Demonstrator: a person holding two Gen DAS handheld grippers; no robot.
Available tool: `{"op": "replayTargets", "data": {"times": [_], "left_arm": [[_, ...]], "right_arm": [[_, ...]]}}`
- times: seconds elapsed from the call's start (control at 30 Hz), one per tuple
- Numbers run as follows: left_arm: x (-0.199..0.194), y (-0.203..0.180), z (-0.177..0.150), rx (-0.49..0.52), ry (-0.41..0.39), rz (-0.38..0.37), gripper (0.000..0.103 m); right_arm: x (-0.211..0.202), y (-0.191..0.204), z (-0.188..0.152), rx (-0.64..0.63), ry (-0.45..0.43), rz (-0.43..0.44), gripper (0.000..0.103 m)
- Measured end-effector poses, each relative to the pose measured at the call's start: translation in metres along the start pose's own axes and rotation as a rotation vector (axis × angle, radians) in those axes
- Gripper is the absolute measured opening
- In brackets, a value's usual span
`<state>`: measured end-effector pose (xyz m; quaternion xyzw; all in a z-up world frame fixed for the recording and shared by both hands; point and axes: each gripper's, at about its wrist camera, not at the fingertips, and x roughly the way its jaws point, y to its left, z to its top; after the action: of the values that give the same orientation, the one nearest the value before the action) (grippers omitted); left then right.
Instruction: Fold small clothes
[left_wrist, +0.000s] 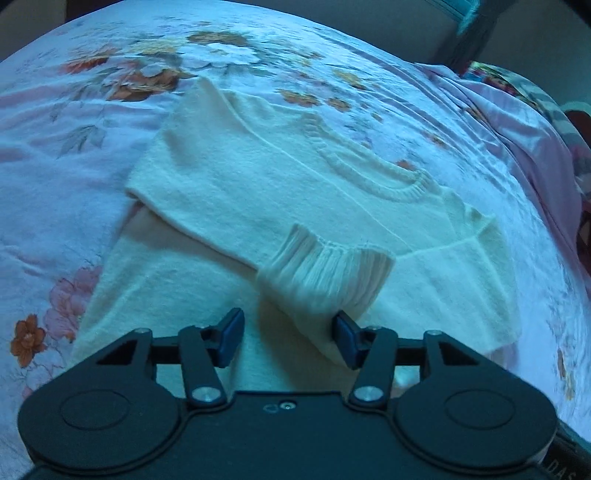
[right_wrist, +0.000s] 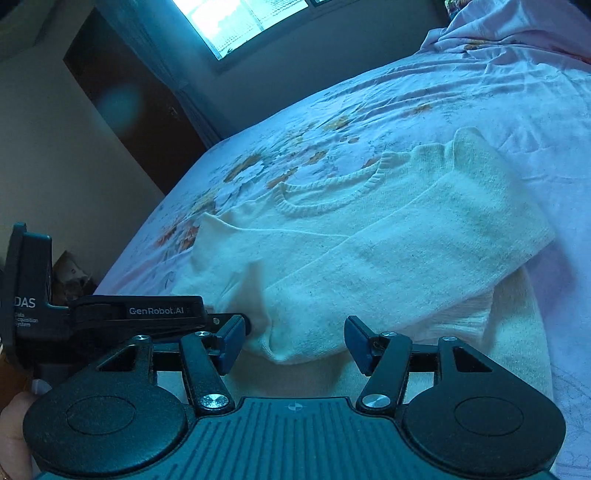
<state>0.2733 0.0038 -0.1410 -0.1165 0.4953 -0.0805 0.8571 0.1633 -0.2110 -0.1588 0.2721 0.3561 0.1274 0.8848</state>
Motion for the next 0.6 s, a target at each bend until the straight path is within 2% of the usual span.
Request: {"op": "replayTargets", "data": {"times": [0.1,0.13,0.23,0.3,0.37,0.43,0.53,0.6], "left_arm": [[-0.02,0.025,0.007,-0.024,-0.06,0.126,0.046],[-0.027,0.035,0.007,-0.037,-0.069,0.14,0.046],[-0.038,0.057,0.005,-0.065,-0.029,0.116,0.052],[-0.04,0.065,0.002,-0.093,0.009,0.054,0.063],[-0.041,0.071,-0.003,-0.15,0.034,-0.034,0.072],[-0.035,0.071,-0.004,-0.195,0.065,-0.121,0.072],[-0.026,0.067,-0.008,-0.23,0.097,-0.171,0.072],[-0.022,0.063,-0.011,-0.237,0.112,-0.189,0.072]], "right_arm": [[0.012,0.008,0.01,-0.018,-0.007,-0.03,0.059],[0.019,0.011,0.013,-0.021,-0.006,-0.04,0.059],[0.045,0.023,0.013,-0.023,0.047,-0.051,0.059],[0.059,0.036,0.002,-0.041,0.11,-0.02,0.059],[0.062,0.045,-0.014,-0.037,0.173,0.096,0.059],[0.057,0.053,-0.026,-0.072,0.214,0.174,0.059],[0.044,0.053,-0.035,-0.111,0.219,0.183,0.059],[0.034,0.047,-0.036,-0.111,0.198,0.132,0.059]]}}
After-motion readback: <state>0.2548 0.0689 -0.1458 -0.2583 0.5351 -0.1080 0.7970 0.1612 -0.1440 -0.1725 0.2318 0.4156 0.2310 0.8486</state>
